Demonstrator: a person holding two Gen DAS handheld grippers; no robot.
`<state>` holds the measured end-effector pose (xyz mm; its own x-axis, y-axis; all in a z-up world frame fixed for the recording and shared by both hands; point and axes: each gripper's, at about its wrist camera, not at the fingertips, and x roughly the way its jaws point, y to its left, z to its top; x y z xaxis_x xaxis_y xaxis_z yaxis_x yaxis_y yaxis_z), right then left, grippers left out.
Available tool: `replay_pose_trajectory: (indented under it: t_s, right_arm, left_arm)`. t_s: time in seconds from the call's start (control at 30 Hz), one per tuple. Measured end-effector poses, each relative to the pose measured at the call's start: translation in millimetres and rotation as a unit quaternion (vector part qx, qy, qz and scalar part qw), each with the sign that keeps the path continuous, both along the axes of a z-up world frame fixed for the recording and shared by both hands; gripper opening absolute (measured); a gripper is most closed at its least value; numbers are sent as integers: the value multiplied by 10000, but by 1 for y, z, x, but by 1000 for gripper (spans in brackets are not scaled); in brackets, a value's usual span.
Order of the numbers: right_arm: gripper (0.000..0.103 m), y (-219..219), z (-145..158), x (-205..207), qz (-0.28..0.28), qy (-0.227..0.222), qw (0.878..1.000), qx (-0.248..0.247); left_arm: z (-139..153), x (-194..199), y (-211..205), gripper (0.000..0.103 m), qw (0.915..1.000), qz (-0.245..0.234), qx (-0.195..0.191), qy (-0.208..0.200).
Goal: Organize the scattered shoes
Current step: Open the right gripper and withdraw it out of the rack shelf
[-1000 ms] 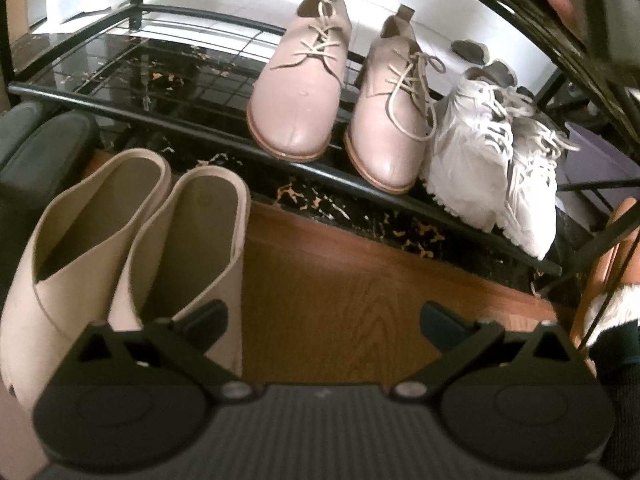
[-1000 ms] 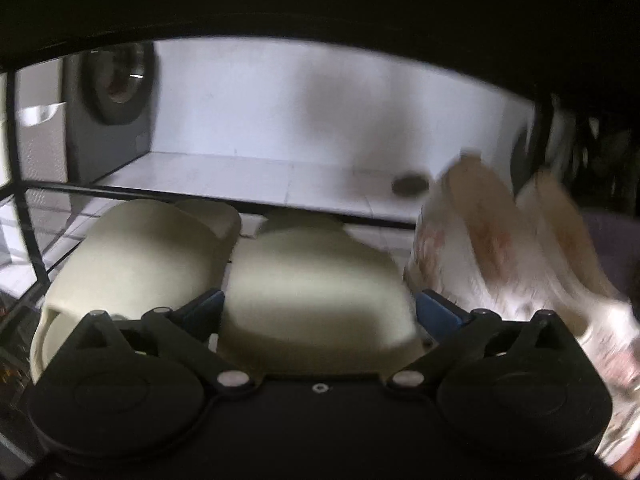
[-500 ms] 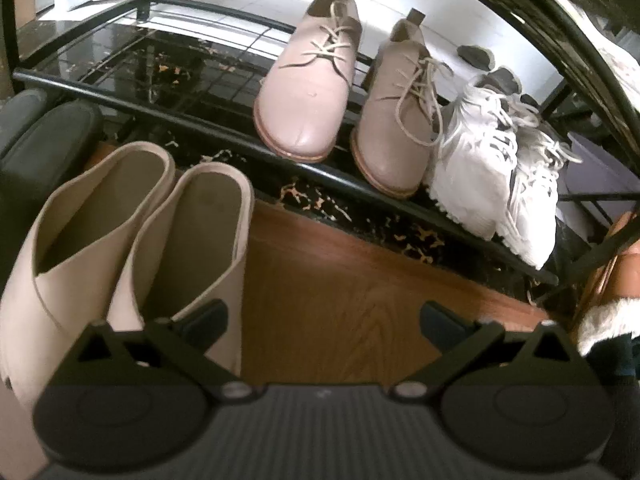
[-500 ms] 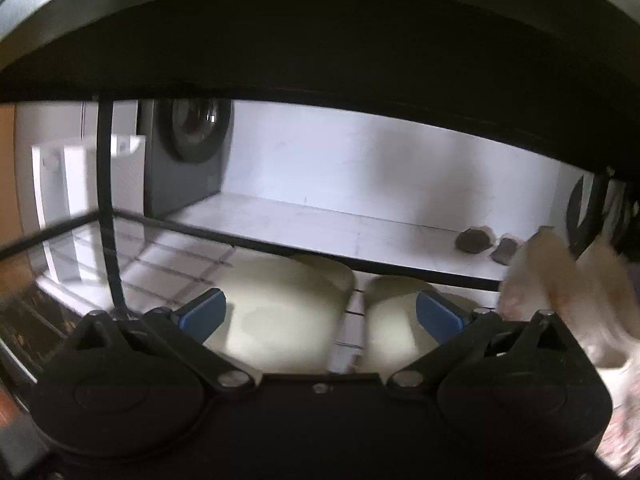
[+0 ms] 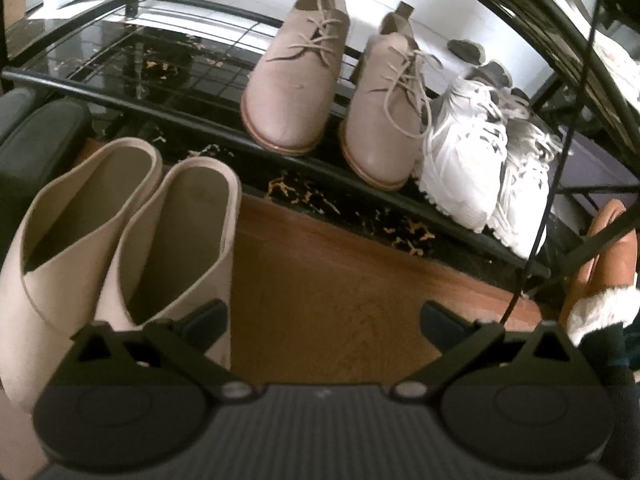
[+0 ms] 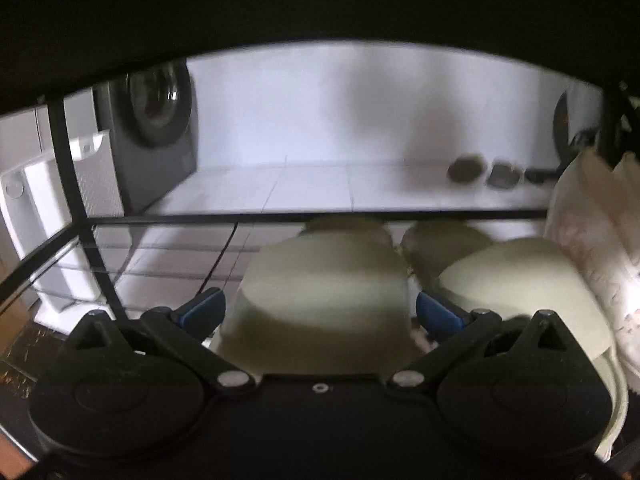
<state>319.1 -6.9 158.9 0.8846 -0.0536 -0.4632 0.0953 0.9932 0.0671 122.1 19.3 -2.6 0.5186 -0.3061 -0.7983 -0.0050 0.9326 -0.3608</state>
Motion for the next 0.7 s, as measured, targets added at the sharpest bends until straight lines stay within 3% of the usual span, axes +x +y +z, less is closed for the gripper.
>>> replay_pose_trajectory:
  t_s: [0.1,0.33,0.47,0.57,0.7]
  right_arm:
    - [97,1,-2,-13,24,-156,9995,-278]
    - [96,-23,-3,-33,169,-184,9993,-275]
    - [103,-21,2,-37,246,-233,9986,-418]
    - [103,-26,12,-67,640,-582,9955,-383]
    - [103,-54,23,-148,905,-996,9909,-101]
  left_arm:
    - [-2,1,2,102,9999,55,-49,79]
    - [-1,2,4,102,9999,121,-93,63]
    - [0,2,1,102,10000,7,44,-64]
    - [1,2,2,102,9999,25,113,-119]
    - [3,2,3,102,9996,64,210,-190]
